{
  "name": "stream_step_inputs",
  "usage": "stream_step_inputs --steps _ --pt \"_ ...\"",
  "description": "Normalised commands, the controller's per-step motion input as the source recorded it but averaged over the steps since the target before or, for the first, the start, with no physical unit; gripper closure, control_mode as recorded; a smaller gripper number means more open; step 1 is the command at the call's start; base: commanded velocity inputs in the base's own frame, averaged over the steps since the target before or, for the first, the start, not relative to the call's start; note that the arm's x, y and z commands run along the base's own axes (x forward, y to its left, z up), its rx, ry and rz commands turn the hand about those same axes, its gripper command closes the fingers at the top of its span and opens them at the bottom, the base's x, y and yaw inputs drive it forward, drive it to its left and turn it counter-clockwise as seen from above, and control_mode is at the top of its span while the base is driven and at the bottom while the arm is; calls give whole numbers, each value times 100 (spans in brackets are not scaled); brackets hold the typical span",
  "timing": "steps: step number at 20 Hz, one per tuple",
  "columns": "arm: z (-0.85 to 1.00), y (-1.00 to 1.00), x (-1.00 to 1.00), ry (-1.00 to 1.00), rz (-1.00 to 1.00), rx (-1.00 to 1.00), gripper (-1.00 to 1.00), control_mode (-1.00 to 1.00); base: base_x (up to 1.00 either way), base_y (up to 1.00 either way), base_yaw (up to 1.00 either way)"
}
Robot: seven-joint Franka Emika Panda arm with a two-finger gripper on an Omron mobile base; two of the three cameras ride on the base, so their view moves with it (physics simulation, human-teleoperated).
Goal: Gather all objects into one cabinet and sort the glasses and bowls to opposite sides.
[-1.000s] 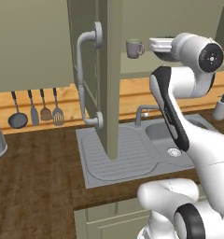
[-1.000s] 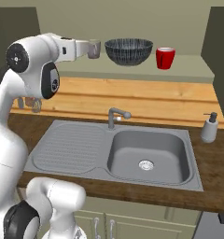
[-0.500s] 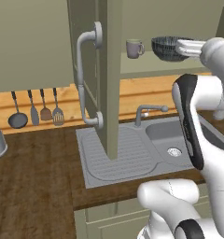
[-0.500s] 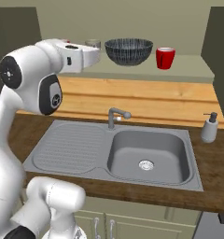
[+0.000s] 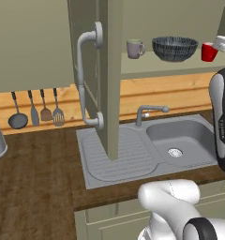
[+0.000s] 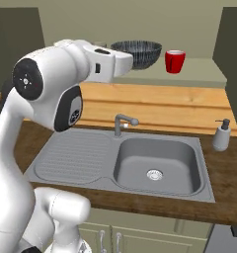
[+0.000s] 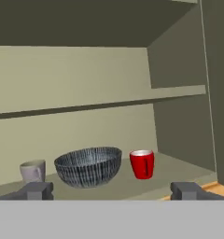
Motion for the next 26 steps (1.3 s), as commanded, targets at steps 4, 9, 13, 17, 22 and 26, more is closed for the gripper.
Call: stream_step_inputs --steps 4,9,13,17,22,26 --pt "-36 0 -1 15 0 -6 -100 -100 0 0 0" --pt "-21 0 0 10 -5 0 -100 -100 0 0 0" --pt "-5 -9 3 1 -7 0 -100 -100 0 0 0" --pt "-7 -27 8 0 -7 0 -100 -100 0 0 0" --pt "-23 -44 21 0 -1 0 -100 -100 0 0 0" --pt "-16 -41 18 0 0 0 -100 -100 0 0 0"
